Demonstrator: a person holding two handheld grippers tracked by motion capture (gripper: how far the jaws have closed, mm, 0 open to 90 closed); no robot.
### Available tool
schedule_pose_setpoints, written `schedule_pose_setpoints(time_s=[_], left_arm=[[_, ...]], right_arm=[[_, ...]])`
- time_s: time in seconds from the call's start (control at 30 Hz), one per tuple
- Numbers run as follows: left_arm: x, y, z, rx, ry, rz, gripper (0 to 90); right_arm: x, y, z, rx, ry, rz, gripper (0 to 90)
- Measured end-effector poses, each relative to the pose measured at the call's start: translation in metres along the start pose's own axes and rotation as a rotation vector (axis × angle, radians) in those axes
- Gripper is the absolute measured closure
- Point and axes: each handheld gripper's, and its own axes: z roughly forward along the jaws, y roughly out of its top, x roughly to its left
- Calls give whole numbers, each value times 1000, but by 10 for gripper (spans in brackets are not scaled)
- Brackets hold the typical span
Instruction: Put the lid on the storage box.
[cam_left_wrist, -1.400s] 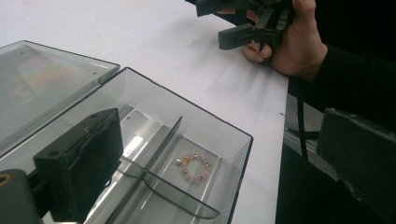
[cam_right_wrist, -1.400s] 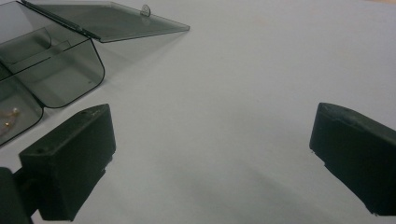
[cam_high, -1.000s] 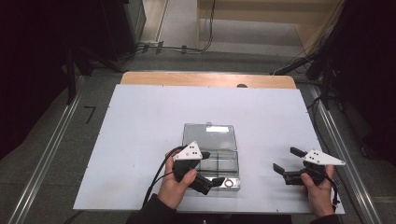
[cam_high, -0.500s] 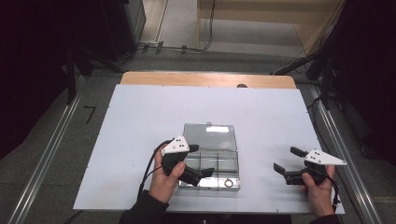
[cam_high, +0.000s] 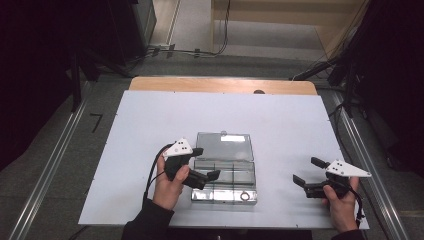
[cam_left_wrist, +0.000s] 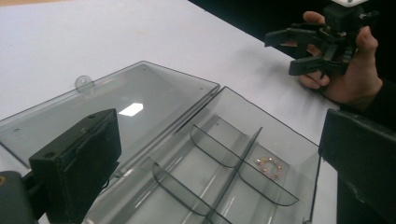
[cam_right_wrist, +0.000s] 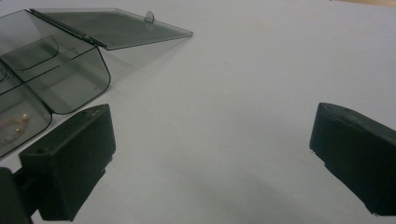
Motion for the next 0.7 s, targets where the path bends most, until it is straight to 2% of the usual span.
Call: schedule_pose_setpoints(time_s=[0.07, 0.43, 0.5, 0.7], left_arm=[[3, 2, 0, 11, 22, 0, 0], [22, 5, 0, 1, 31, -25, 0], [25, 6, 0, 0, 45, -22, 0], [37, 7, 4, -5, 60, -53, 0]], right_arm=[[1, 1, 1, 1, 1, -3, 0], [13, 6, 5, 6, 23, -18, 0], [15, 7, 5, 5, 28, -22, 0], [17, 10, 4, 9, 32, -5, 0]])
